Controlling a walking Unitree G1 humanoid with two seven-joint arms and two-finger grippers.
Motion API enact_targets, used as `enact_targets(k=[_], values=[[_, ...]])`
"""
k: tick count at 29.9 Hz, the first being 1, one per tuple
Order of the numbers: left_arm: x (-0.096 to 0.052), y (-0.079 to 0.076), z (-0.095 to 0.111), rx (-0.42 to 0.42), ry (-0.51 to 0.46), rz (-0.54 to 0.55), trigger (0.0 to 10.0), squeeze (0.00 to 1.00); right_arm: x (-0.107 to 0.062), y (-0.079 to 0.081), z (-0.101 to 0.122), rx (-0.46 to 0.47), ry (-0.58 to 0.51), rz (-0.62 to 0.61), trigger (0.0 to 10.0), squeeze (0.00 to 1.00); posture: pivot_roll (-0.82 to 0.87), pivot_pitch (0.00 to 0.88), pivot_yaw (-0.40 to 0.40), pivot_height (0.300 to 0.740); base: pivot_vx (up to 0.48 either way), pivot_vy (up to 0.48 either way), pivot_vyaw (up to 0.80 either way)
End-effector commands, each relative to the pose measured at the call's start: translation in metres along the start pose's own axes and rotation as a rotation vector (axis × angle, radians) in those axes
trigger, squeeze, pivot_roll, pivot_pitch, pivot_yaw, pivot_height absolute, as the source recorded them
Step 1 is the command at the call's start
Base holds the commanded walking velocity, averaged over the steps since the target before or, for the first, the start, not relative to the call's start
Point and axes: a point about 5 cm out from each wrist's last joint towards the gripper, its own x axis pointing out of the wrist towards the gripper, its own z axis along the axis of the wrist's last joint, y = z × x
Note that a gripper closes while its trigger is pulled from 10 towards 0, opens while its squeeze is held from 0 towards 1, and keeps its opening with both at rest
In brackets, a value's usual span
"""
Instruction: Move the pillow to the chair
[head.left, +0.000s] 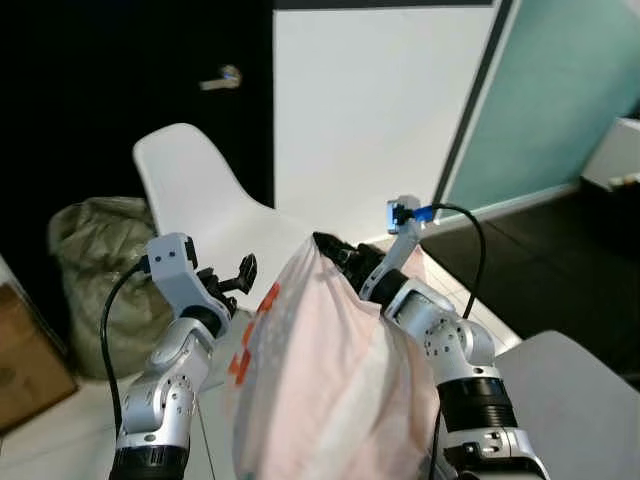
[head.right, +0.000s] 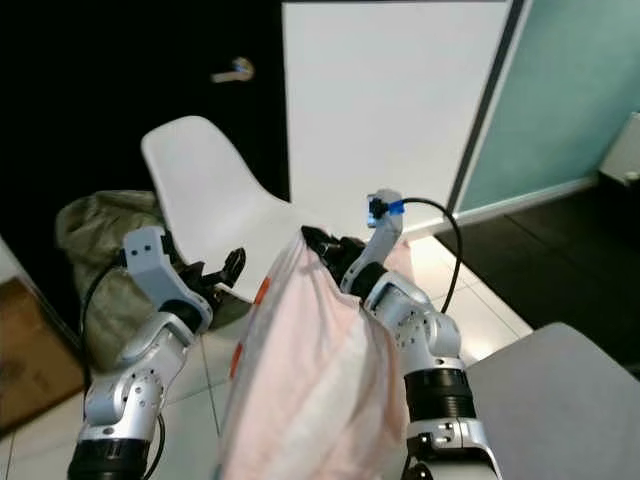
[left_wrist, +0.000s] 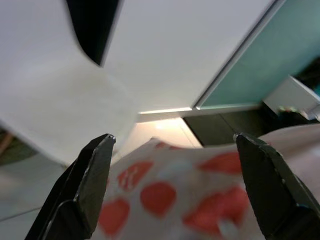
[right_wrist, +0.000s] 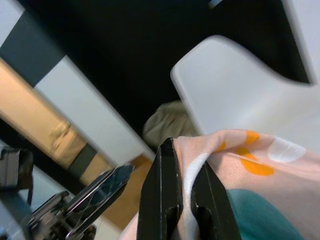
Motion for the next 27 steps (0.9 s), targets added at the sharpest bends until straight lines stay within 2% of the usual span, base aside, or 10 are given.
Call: enact_targets(k=[1, 6, 15, 18, 20, 22, 25, 27], values=[[0.001, -0.006, 0.0, 0.01, 0.004, -0.026, 10.0, 0.0, 0.003, 0.01, 0.027, -0.026, -0.122, 0.055, 10.0, 0.0, -0.17, 0.0, -0.011, 0.726, 0.48, 0.0, -0.8], [0.001, -0.007, 0.0, 0.012, 0.006, -0.03, 10.0, 0.0, 0.004, 0.007, 0.031, -0.014, -0.14, 0.037, 10.0, 0.0, -0.16, 0.0, -0.01, 0.726, 0.48, 0.0, -0.79], [0.001, -0.008, 0.0, 0.014, 0.007, -0.037, 10.0, 0.0, 0.004, 0.008, 0.039, 0.001, -0.199, 0.037, 10.0, 0.0, -0.16, 0.0, -0.008, 0.726, 0.48, 0.0, 0.0], [0.001, -0.009, 0.0, 0.014, 0.008, -0.041, 10.0, 0.0, 0.005, 0.008, 0.048, 0.006, -0.243, 0.036, 10.0, 0.0, -0.17, 0.0, -0.004, 0.726, 0.48, 0.0, 0.0], [0.002, -0.011, -0.001, 0.015, 0.011, -0.044, 10.0, 0.0, 0.008, 0.008, 0.058, 0.048, -0.301, 0.046, 10.0, 0.0, -0.17, 0.0, -0.004, 0.726, 0.48, 0.0, 0.0], [0.002, -0.011, -0.002, 0.015, 0.012, -0.045, 10.0, 0.0, 0.01, 0.009, 0.061, 0.059, -0.313, 0.055, 10.0, 0.0, -0.17, 0.0, -0.003, 0.726, 0.48, 0.0, 0.0], [0.002, -0.011, -0.002, 0.015, 0.012, -0.045, 10.0, 0.0, 0.016, 0.013, 0.062, 0.06, -0.305, 0.077, 10.0, 0.0, -0.16, 0.0, -0.006, 0.726, 0.48, 0.0, 0.0], [0.002, -0.011, -0.001, 0.015, 0.01, -0.041, 10.0, 0.0, 0.027, 0.031, 0.056, -0.005, -0.256, 0.18, 10.0, 0.0, -0.16, 0.0, -0.012, 0.726, 0.48, 0.0, 0.33]])
